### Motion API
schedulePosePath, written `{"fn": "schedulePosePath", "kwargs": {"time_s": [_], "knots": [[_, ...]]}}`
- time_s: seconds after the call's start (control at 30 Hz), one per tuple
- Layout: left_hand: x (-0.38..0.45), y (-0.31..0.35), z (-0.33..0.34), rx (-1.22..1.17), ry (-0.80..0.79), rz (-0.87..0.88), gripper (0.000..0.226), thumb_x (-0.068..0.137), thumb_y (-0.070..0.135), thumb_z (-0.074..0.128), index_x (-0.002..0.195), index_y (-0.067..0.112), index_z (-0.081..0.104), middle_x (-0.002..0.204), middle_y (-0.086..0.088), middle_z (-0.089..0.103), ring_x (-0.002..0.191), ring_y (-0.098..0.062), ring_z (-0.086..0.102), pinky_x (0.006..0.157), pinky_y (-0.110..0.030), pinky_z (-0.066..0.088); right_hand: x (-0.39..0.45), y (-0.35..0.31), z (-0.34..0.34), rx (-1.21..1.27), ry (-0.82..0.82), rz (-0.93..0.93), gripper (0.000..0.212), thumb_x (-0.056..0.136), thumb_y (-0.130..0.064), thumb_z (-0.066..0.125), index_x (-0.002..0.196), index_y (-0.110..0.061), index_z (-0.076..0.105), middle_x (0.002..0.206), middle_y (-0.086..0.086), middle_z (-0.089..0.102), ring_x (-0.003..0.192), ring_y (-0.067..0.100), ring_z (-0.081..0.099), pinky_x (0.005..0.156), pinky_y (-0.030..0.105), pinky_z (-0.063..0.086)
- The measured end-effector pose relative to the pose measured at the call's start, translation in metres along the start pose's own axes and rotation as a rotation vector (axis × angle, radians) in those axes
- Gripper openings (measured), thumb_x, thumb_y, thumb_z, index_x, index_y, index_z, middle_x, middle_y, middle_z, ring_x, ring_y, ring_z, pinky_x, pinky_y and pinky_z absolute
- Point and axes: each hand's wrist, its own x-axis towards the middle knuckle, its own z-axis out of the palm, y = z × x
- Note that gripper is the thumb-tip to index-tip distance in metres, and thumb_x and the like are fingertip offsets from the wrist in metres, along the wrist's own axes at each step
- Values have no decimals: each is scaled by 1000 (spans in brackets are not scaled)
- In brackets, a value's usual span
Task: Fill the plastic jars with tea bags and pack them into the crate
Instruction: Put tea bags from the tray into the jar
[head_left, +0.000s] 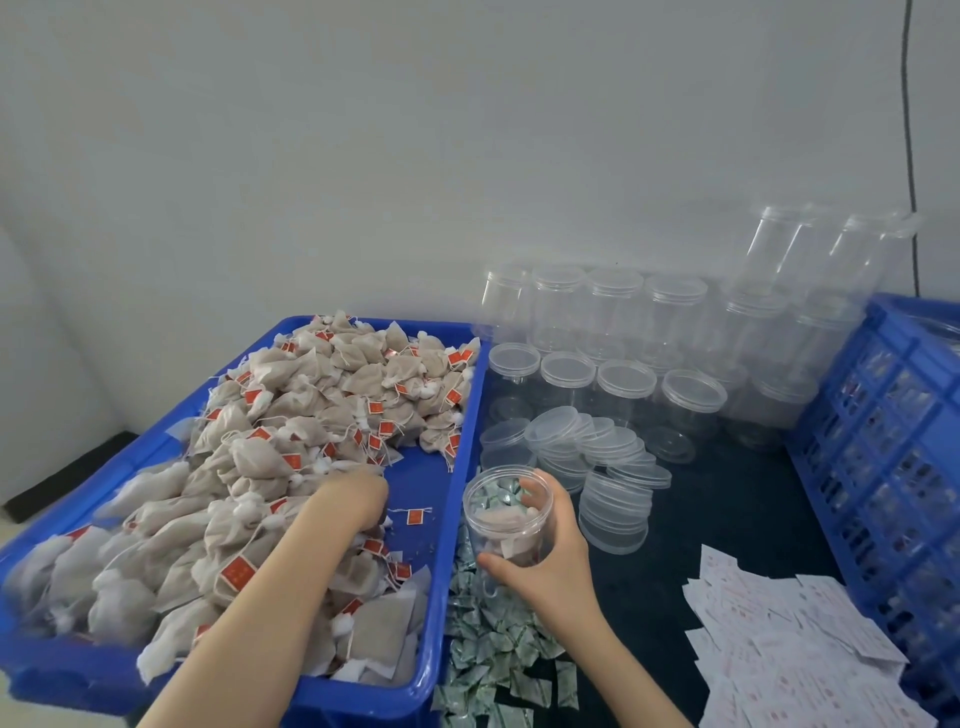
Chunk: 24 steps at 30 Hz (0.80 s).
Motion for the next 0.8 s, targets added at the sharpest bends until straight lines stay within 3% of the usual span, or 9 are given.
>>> {"fn": "schedulePosePath", "kwargs": {"time_s": [0.13,0.3,0.53,0.63,0.8], "knots": [[8,6,3,87,14,-45,33,92,30,60,121,14,59,101,1,58,106,-18,59,82,-28,45,-1,0,1,-6,-4,-17,90,55,-37,86,133,-37,42,124,-33,52,122,-5,51,96,13,45],[14,11,5,91,0,-74,43,93,42,56,126,14,54,125,-3,57,114,-21,56,92,-32,45,-3,-4,1,-7,-4,-27,88,55,-38,86,131,-41,42,122,-34,52,121,-7,50,92,8,43],[16,14,8,50,49,-73,37,91,37,60,119,13,58,120,-3,59,109,-20,59,85,-30,48,-3,-6,0,0,-12,-25,89,55,-37,86,133,-38,42,122,-35,52,122,-8,50,93,8,42],[14,13,3,-12,133,-26,28,91,32,58,111,13,59,115,-5,61,103,-22,61,77,-31,48,-4,-6,0,4,-11,-25,89,54,-37,85,132,-38,42,121,-36,52,121,-8,50,92,7,42],[2,18,-11,-220,345,56,27,88,24,53,114,20,49,109,-5,60,98,-27,61,73,-36,49,-3,-6,1,1,-7,-31,86,55,-35,85,129,-39,43,121,-35,53,118,-9,51,90,6,42]]}}
